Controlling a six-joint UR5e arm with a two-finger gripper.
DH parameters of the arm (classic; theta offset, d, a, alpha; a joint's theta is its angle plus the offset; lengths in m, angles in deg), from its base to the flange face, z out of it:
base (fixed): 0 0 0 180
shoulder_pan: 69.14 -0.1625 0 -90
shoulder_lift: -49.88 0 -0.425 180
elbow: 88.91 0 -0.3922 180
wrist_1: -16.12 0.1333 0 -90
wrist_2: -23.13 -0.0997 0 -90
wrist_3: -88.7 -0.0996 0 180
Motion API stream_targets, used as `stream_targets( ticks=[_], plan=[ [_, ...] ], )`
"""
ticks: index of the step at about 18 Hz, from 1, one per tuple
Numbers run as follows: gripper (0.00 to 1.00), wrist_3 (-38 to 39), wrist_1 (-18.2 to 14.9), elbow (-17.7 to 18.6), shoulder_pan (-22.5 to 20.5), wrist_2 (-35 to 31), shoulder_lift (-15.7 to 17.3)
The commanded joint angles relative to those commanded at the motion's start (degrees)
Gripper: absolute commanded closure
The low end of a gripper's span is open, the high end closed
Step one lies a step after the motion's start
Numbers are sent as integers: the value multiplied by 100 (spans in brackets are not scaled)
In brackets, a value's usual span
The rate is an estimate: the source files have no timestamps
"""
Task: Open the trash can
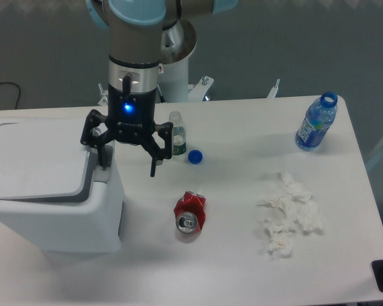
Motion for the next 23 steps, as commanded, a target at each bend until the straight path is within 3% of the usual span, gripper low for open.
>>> stream_targets(
  ticks=[6, 12, 16, 23],
  plan=[
    [0, 0, -9, -53, -88, 52, 52],
    [0, -52, -9, -167, -536, 378, 141],
    [0, -903, -9, -237, -712, 282, 97],
    [0, -1968, 9, -185, -809, -693, -44]
  ],
)
